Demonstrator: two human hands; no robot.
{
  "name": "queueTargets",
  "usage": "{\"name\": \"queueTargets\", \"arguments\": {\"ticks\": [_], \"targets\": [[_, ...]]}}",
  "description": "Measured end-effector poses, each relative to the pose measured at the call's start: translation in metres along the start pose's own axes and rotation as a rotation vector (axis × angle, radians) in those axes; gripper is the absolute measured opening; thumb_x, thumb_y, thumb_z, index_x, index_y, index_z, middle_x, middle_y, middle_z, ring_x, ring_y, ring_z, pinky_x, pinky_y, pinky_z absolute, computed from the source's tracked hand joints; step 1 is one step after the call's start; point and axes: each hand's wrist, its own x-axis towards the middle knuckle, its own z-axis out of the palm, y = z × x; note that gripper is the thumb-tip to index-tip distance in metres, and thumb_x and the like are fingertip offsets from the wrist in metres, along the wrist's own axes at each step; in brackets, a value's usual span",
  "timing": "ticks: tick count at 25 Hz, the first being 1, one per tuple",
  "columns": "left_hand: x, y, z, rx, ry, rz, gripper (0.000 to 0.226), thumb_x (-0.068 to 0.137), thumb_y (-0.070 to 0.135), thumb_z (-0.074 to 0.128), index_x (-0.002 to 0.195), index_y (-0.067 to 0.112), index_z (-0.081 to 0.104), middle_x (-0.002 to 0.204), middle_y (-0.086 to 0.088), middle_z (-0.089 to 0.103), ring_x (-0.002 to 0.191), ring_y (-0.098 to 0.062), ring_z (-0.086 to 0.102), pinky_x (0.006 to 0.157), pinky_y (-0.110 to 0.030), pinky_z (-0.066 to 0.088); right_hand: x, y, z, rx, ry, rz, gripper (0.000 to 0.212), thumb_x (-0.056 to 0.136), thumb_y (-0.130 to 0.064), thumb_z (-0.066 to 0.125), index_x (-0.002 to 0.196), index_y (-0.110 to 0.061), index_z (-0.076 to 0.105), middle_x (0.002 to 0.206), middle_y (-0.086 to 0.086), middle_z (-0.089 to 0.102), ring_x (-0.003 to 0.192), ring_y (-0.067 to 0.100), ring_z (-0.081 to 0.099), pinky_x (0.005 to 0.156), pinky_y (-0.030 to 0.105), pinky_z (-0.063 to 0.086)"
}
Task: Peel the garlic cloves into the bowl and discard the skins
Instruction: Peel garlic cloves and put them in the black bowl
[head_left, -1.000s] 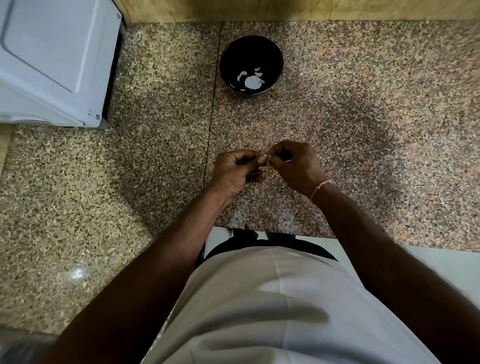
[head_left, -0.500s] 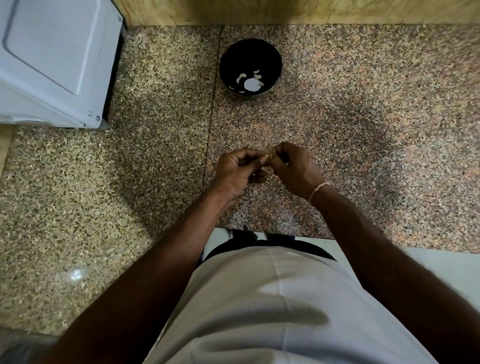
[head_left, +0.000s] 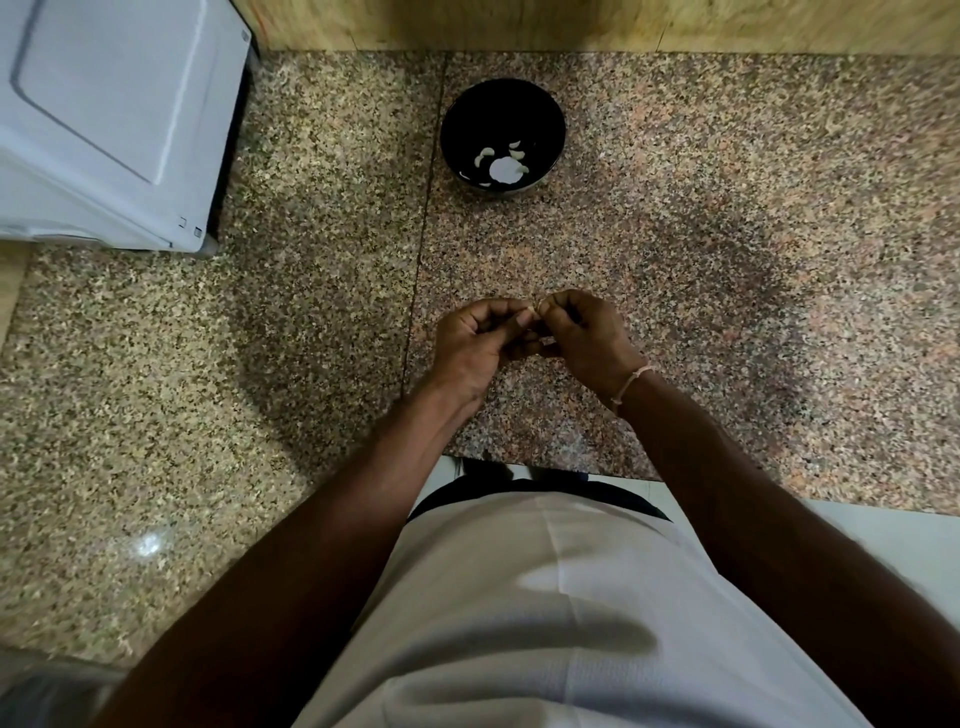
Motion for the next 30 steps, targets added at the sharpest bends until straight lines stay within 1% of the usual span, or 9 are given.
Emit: {"name": "queueTargets", "arguments": {"ticks": [5,7,9,11,14,18,22,25,30], "targets": [[0.0,-0.009,0.005,-0.061,0.039,-0.06,0.013,0.095,-0.001,0.069,0.109,-0.001,0.071,0.108,-0.022,0.075,0.095,-0.03,0.073,0.095,-0.051,0.06,-0.002,0.001,0.005,0.119,-0.014,0.102,0.023,0.109,-0.014,0.047,0.101,0.002,0.061,0.099,0.026,0.071,0.092,0.039,0.073,0.082,0.049,0.064],[0.001,-0.008,0.005,-0.069,0.057,-0.056,0.014,0.095,-0.001,0.069,0.109,0.0,0.071,0.108,-0.022,0.075,0.092,-0.027,0.073,0.088,-0.042,0.063,-0.003,0.0,0.006,0.324,0.004,0.204,0.024,0.11,-0.016,0.045,0.1,-0.003,0.061,0.092,0.016,0.072,0.085,0.027,0.072,0.072,0.036,0.064],[0.001,-0.007,0.003,-0.06,0.059,-0.037,0.013,0.095,-0.002,0.07,0.107,0.002,0.072,0.1,-0.015,0.076,0.083,-0.02,0.074,0.077,-0.03,0.065,-0.001,0.0,0.002,0.391,0.023,0.241,0.021,0.11,-0.017,0.048,0.102,-0.003,0.061,0.097,0.018,0.072,0.085,0.025,0.07,0.069,0.033,0.062],[0.002,-0.007,0.0,-0.038,0.049,-0.025,0.015,0.094,-0.002,0.071,0.108,0.003,0.073,0.1,-0.014,0.076,0.083,-0.021,0.074,0.077,-0.031,0.065,0.001,0.002,-0.004,0.251,0.049,0.183,0.016,0.106,-0.015,0.056,0.102,-0.003,0.065,0.103,0.025,0.072,0.086,0.027,0.069,0.074,0.039,0.06],[0.005,-0.008,-0.003,-0.004,0.043,-0.001,0.015,0.093,0.0,0.072,0.107,0.005,0.074,0.097,-0.012,0.077,0.083,-0.021,0.075,0.077,-0.035,0.065,0.003,0.001,-0.007,-0.001,0.065,0.02,0.01,0.1,-0.015,0.067,0.103,-0.009,0.074,0.094,0.013,0.077,0.079,0.022,0.072,0.075,0.042,0.061],[0.007,-0.009,-0.001,0.01,0.044,0.02,0.014,0.091,0.0,0.074,0.101,0.009,0.078,0.097,-0.013,0.079,0.082,-0.022,0.076,0.073,-0.033,0.064,0.002,-0.003,-0.008,-0.282,0.095,-0.16,0.005,0.092,-0.02,0.075,0.093,-0.025,0.077,0.077,-0.015,0.072,0.064,-0.007,0.065,0.057,0.014,0.048],[0.01,-0.009,0.001,0.009,0.069,0.02,0.014,0.088,-0.003,0.076,0.095,0.01,0.079,0.099,-0.016,0.079,0.084,-0.027,0.077,0.073,-0.035,0.065,0.002,-0.004,-0.012,-0.353,0.142,-0.241,0.007,0.09,-0.023,0.076,0.093,-0.017,0.078,0.083,-0.008,0.075,0.077,0.004,0.071,0.068,0.026,0.059],[0.012,-0.006,0.003,0.013,0.077,0.023,0.012,0.087,-0.004,0.078,0.095,0.005,0.078,0.097,-0.018,0.079,0.084,-0.03,0.078,0.074,-0.038,0.066,0.002,-0.005,-0.013,-0.406,0.16,-0.305,0.009,0.089,-0.027,0.074,0.089,-0.018,0.076,0.08,-0.009,0.073,0.073,0.002,0.069,0.067,0.031,0.061],[0.01,-0.003,0.007,0.019,0.039,0.048,0.012,0.088,-0.006,0.076,0.096,0.002,0.078,0.094,-0.017,0.079,0.088,-0.031,0.078,0.075,-0.038,0.065,0.003,-0.005,-0.012,-0.496,0.157,-0.345,0.014,0.091,-0.033,0.064,0.088,-0.02,0.067,0.082,-0.005,0.069,0.074,0.015,0.066,0.066,0.039,0.058]]}}
